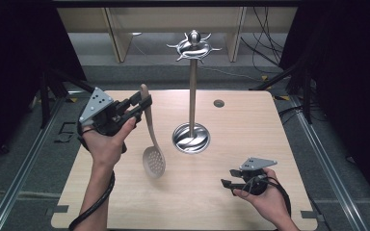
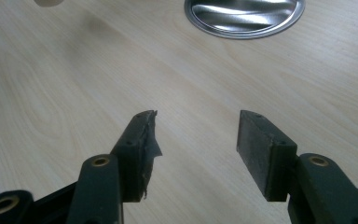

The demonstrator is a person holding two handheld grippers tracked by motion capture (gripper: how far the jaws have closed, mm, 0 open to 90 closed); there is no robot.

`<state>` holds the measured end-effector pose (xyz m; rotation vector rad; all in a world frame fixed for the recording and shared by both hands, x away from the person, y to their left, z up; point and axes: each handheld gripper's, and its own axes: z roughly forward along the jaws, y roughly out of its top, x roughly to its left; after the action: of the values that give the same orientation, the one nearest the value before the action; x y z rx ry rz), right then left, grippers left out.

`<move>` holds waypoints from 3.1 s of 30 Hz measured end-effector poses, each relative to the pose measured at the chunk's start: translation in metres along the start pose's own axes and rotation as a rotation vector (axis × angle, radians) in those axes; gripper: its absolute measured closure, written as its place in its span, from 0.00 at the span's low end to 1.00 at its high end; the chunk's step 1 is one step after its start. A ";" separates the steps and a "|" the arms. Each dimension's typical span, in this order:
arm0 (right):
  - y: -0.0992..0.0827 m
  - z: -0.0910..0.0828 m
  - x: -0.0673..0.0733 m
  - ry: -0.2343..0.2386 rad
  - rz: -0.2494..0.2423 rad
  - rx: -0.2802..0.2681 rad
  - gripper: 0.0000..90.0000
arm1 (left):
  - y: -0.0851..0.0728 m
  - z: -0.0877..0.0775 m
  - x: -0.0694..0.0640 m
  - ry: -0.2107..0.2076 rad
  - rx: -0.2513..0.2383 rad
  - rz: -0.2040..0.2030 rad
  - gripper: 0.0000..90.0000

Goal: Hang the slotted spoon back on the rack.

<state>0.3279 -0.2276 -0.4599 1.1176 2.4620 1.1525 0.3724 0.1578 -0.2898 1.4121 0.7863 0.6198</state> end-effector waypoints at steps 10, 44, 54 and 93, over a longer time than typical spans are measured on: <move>-0.001 0.001 -0.002 0.003 -0.014 -0.010 0.53 | 0.005 0.007 -0.004 0.000 -0.007 0.024 0.75; 0.000 0.000 -0.001 0.007 -0.016 -0.012 0.53 | 0.017 0.033 -0.010 -0.021 -0.002 0.082 0.75; 0.000 0.001 -0.001 0.011 -0.018 -0.010 0.53 | 0.022 0.040 -0.009 -0.026 0.011 0.087 0.75; 0.000 0.001 -0.001 0.013 -0.017 -0.009 0.53 | 0.044 0.068 -0.016 -0.040 0.066 0.119 0.75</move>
<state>0.3286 -0.2275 -0.4609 1.0884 2.4683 1.1686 0.4195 0.1063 -0.2450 1.5359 0.7001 0.6597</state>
